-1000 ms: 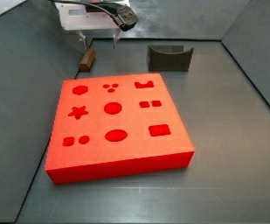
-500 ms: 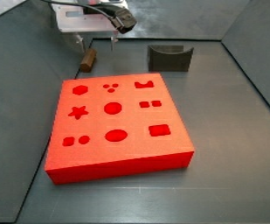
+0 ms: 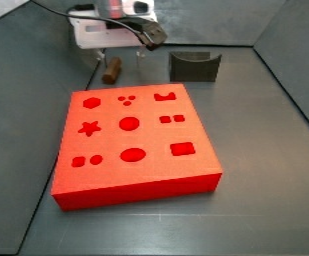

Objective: Pick up the hexagon object. Move up. Place the hexagon object on the fixture. Regrasp the hexagon object. Move to above the board. Insert the hexagon object.
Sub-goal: Pick up the hexagon object.

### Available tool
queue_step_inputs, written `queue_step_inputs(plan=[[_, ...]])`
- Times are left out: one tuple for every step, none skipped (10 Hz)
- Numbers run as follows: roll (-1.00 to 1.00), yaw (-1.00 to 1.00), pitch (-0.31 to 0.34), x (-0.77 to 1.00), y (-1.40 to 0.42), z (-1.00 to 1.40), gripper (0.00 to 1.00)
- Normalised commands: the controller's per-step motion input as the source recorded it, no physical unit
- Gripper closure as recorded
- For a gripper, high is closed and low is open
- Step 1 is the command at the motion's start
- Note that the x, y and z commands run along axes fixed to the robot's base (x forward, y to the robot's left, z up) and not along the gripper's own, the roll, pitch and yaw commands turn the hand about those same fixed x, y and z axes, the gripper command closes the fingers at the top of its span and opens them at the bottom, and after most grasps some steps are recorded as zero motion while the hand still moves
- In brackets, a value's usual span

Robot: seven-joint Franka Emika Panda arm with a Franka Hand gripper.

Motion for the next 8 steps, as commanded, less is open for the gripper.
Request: queue_step_inputs(plan=[[0.0,0.06,-0.06,-0.04,0.48,-0.78,0.0],[-0.1,0.05,-0.007,-0.16,0.29,-0.18,0.0],[0.0,0.0,0.03,0.0,0.0,0.0,0.0],[0.0,0.0,0.017,0.0,0.0,0.0,0.0],[-0.01,-0.09,-0.194,-0.26,-0.06,-0.06,0.0],[0.0,-0.5,-0.243,-0.34,-0.07,-0.01,0.0],[0.0,0.0,0.01,0.0,0.0,0.0,0.0],[0.0,0.0,0.0,0.0,0.0,0.0,0.0]])
